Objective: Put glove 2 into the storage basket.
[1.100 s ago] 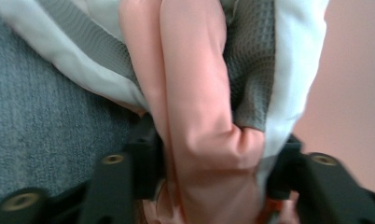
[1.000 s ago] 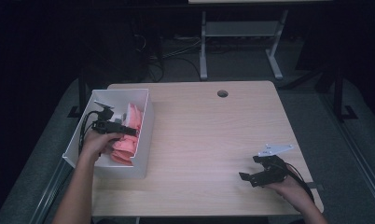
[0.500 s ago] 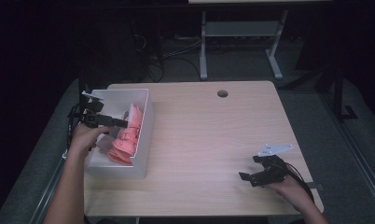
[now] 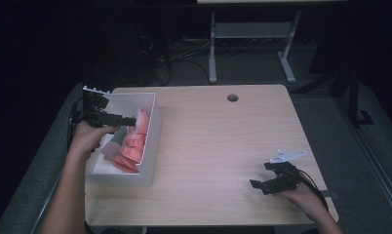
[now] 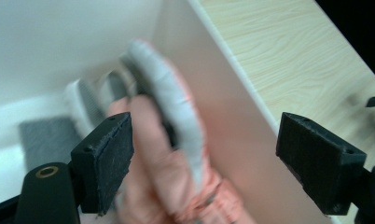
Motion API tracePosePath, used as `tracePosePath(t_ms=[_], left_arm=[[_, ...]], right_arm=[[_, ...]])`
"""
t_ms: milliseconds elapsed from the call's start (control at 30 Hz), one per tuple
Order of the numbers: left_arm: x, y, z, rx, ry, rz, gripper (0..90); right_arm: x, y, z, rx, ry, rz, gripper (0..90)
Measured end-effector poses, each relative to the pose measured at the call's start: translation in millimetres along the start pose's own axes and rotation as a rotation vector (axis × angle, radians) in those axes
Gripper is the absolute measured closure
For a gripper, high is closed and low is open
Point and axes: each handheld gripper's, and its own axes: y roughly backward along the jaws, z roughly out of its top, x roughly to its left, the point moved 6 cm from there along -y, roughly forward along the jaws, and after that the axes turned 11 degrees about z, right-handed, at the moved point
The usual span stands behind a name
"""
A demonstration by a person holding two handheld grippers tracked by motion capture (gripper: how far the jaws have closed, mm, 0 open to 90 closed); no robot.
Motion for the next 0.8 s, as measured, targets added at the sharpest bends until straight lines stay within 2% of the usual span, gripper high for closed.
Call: tracePosePath(t_ms=[233, 400, 600, 800], left_arm=[[-36.3, 0.6, 14.1, -0.023, -0.104, -0.032, 18.4], [-62.8, -1.0, 20.9, -0.037, -0.161, -0.058, 18.4], [-93.8, -6.2, 24.4, -0.048, -0.233, -0.082, 18.4], [-124.2, -14.2, 22.0, -0.057, -0.296, -0.114, 18.1]], right_arm=[[-0.4, -0.7, 0.2, 0.005, 0.002, 0.001, 9.2], [-1.4, -0.4, 0.7, 0.003, 0.01, -0.003, 9.2], [-0.9, -0.8, 0.8, 0.004, 0.003, -0.003, 9.2], [-1.8, -0.3, 0.7, 0.002, 0.016, -0.007, 9.2]])
